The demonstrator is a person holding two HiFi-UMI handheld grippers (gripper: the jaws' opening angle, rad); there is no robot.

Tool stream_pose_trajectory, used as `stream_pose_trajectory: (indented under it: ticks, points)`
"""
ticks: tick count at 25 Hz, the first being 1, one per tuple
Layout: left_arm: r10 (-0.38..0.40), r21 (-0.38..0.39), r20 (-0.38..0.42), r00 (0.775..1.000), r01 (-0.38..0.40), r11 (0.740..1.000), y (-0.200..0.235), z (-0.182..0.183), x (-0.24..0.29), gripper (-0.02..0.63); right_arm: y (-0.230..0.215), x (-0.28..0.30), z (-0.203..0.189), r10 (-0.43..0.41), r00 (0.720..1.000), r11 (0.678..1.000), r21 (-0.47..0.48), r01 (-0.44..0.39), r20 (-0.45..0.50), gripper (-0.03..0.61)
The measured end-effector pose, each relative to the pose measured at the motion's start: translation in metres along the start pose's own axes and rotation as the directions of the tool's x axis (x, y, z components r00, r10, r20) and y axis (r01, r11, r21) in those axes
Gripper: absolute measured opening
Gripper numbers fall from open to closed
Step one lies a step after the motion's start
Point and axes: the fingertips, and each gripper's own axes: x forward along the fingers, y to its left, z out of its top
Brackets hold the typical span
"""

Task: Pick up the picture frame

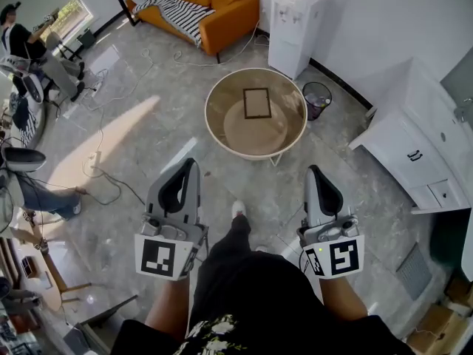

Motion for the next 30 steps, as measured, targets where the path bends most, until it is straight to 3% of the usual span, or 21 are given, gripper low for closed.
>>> stream_pose_trajectory:
  ticks: [3, 6, 8, 15, 21, 30]
  points:
    - [-0.030, -0.027, 0.024, 0.999, 0.031, 0.999, 0.020, 0.001, 0.027, 0.000, -0.009, 0.031, -0.002, -0.019, 1.000, 1.000, -0.005, 0.019, -0.013, -0.005]
    - [-0.056, -0.044, -0.023, 0.998, 0.055, 0.997, 0.036, -0.007, 0.054, 0.000, -0.013, 0.064, 0.000, -0.023, 1.000, 0.999, -0.025, 0.023, -0.017, -0.005]
    - [-0.067, -0.019, -0.044, 0.997, 0.067, 0.998, 0.045, -0.015, 0.072, 0.000, -0.017, 0.086, 0.000, -0.030, 0.999, 0.999, -0.042, 0.030, -0.013, -0.005]
    - [-0.111, 0.082, -0.006, 0.994, 0.111, 0.990, 0.082, -0.027, 0.134, 0.000, -0.035, 0.154, -0.009, -0.061, 0.998, 0.995, -0.077, 0.061, -0.005, -0.005]
    - [-0.119, 0.010, -0.003, 0.993, 0.120, 0.993, 0.128, -0.046, 0.164, 0.000, -0.029, 0.209, -0.015, -0.062, 0.998, 0.994, -0.092, 0.062, 0.006, -0.005]
    - [-0.097, -0.032, -0.050, 0.994, 0.095, 0.995, 0.143, -0.078, 0.212, 0.000, -0.057, 0.240, -0.029, -0.097, 0.995, 0.989, -0.107, 0.098, 0.011, -0.005]
